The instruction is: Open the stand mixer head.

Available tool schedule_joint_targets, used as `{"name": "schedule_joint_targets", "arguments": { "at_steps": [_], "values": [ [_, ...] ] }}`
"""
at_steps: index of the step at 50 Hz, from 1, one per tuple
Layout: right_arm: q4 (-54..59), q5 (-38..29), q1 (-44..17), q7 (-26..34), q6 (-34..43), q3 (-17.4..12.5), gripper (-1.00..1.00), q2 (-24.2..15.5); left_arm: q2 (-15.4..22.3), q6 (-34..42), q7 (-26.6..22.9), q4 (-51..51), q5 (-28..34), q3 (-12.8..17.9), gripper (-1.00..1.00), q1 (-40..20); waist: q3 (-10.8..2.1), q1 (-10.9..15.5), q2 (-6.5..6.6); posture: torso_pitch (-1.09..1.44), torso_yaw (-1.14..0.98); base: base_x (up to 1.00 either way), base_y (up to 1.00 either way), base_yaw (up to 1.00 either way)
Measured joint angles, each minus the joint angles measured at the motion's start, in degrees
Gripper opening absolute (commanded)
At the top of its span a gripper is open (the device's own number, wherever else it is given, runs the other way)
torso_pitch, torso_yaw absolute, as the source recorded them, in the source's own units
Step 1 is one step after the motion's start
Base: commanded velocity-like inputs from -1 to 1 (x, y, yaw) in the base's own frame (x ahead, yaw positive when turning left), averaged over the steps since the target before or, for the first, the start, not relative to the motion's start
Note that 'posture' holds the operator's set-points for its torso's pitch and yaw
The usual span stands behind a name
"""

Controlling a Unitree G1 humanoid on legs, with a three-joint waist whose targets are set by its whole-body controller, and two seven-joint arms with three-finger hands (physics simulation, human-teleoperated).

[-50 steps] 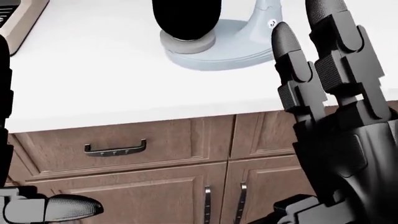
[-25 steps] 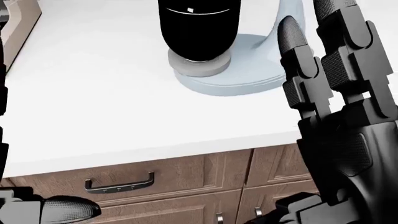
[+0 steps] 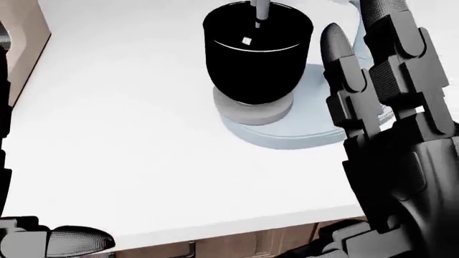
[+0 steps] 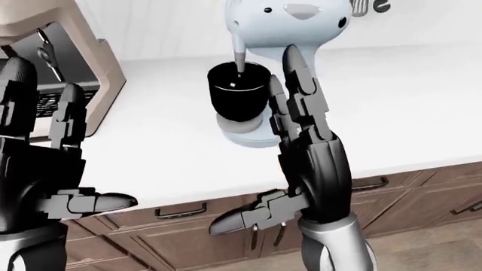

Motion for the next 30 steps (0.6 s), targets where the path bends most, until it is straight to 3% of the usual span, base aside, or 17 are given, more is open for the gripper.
{"name": "schedule_joint_targets", "arguments": {
  "at_steps": [4,6,7,8,13,20,23,26,30],
  "values": [
    [-1.03,0.32,-0.80,-0.54,-0.57,-0.90,1.00,-0.47,0.50,-0.19,0.06,-1.23,1.32,-1.37,1.00,-0.61,-0.85,0.50,-2.20,-0.05,0.00,0.05,0.00,0.00],
    [-1.64,0.47,-1.00,-0.73,-1.08,-0.97,1.00,-0.62,0.49,-0.41,-0.14,-1.69,1.45,-1.17,1.00,-0.88,-1.58,1.06,-4.05,-0.07,0.00,0.06,0.00,0.00],
    [-1.51,0.48,-0.89,-0.78,-1.23,-0.95,1.00,-0.78,0.13,-0.48,-0.26,-1.49,1.55,-1.37,1.00,-0.64,-1.71,0.84,-4.00,-0.08,0.00,0.05,0.00,0.00],
    [-1.18,0.48,-0.62,-0.83,-1.17,-0.91,1.00,-0.82,-0.11,-0.30,-0.39,-1.04,1.62,-1.64,1.00,-0.28,-1.51,0.36,-3.12,-0.09,0.00,0.05,0.00,0.00],
    [-0.65,0.34,-0.38,-1.18,-0.63,-1.39,1.00,-0.72,-0.10,0.42,-0.96,-0.86,1.66,-1.93,1.00,-0.63,-3.38,-0.21,-0.47,-0.14,0.00,0.05,0.00,0.00],
    [-1.31,0.44,-0.71,-0.55,-0.63,-1.01,1.00,-0.15,-0.36,0.21,-1.05,-1.30,2.07,-0.85,1.00,-1.01,-7.72,-0.03,-2.31,-0.21,0.00,0.05,0.00,0.00],
    [-1.05,0.19,-0.57,-0.19,-0.30,-0.85,1.00,0.32,-0.35,0.58,-0.94,-0.85,2.36,-0.82,1.00,-0.78,-8.43,0.35,-2.63,-0.24,0.00,0.05,0.00,0.00],
    [-1.19,0.22,-0.49,-0.08,-0.17,-1.31,1.00,0.39,-0.12,0.62,-0.78,-1.17,2.11,-1.16,1.00,-0.95,-10.07,0.35,-2.30,-0.27,0.00,0.05,0.00,0.00],
    [-1.13,0.56,-0.53,-0.66,-0.31,-1.85,1.00,-0.16,-0.27,0.50,-1.00,-1.43,2.16,-1.62,1.00,-1.09,-13.42,0.24,-1.99,-0.31,0.00,0.04,0.00,0.00]
  ]
}}
